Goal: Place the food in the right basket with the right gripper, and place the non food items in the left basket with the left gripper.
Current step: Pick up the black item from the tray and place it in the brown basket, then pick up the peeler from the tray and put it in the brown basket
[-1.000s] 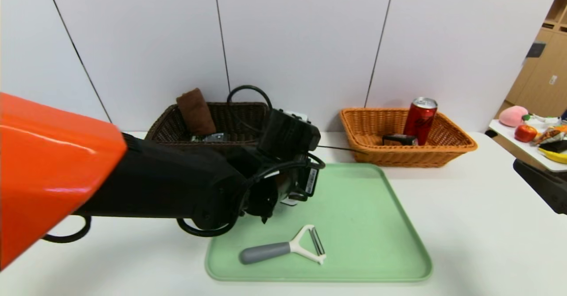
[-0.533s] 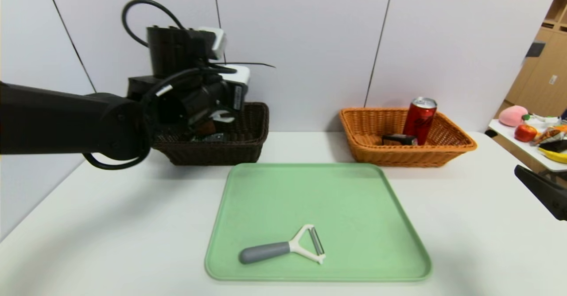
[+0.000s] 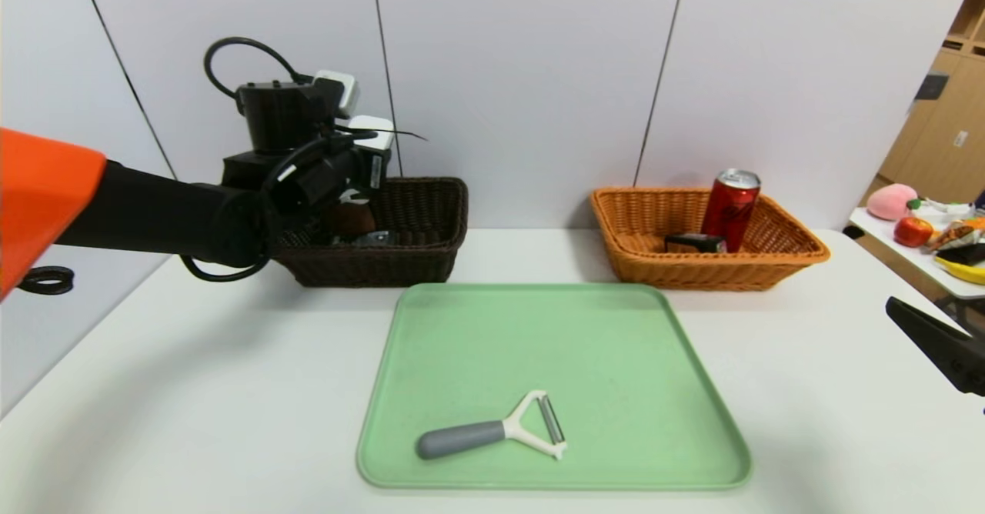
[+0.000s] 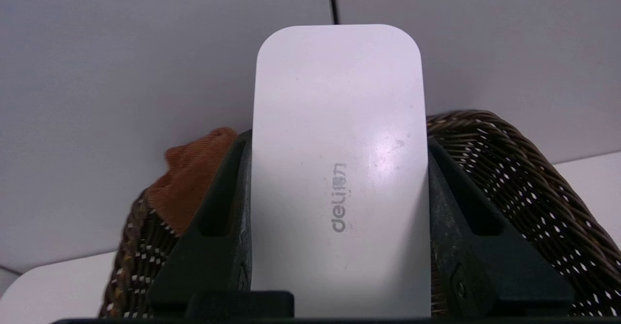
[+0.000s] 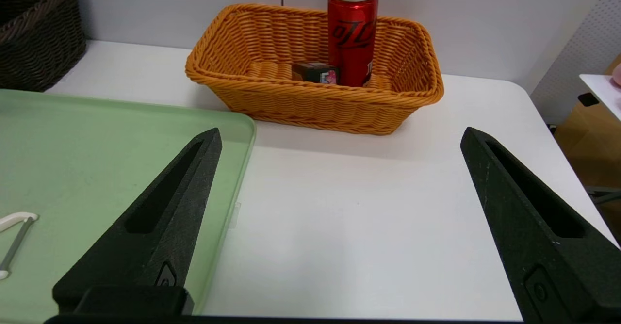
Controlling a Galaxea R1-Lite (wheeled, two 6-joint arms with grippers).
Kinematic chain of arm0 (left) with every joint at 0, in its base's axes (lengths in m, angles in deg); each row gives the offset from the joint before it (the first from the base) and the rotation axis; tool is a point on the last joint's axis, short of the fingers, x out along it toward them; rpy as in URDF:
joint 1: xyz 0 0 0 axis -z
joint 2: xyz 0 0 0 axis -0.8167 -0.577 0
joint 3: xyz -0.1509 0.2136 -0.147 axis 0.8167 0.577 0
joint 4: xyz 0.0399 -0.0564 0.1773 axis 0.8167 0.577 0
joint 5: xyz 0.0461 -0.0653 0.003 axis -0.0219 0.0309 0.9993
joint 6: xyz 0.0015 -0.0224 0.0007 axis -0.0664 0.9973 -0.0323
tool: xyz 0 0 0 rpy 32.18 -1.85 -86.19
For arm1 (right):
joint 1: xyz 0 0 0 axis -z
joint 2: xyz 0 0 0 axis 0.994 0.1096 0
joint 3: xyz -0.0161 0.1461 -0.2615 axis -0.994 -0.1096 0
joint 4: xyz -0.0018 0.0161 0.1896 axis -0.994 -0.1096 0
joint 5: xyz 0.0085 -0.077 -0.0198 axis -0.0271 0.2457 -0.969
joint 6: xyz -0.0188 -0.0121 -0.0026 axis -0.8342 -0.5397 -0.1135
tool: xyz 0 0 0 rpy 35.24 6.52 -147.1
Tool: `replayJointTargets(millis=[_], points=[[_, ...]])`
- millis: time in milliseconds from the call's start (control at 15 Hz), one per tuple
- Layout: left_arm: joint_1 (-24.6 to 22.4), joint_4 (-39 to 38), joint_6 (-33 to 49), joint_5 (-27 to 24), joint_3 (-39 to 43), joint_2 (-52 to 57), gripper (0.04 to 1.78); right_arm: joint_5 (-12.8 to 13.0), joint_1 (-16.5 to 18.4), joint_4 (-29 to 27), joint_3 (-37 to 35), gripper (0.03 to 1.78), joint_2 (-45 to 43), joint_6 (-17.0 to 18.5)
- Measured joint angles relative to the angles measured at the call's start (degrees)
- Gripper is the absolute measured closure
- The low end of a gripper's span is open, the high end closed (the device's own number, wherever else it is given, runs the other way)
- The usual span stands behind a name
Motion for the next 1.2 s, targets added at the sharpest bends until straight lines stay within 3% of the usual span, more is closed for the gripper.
replayJointTargets(millis=[333, 600, 867, 1200], points=[[-0.01, 0.11, 0.09, 0.82, -0.09, -4.3, 0.82, 0.0, 0.0, 0.0, -0.04, 0.11, 0.24, 0.0], [-0.17, -2.05, 0.61, 2.12, 0.0, -5.55, 0.53, -0.67, 0.0, 0.01, -0.02, 0.11, 0.3, 0.05], [-0.23, -5.92, 0.2, 2.0, 0.13, -5.79, 0.37, -0.67, 0.0, 0.0, -0.02, 0.11, 0.21, 0.13], [1.73, 1.51, 0.06, 1.45, 1.88, 3.61, 0.25, -0.72, 0.0, 0.04, -0.22, 0.11, 0.11, 0.05]])
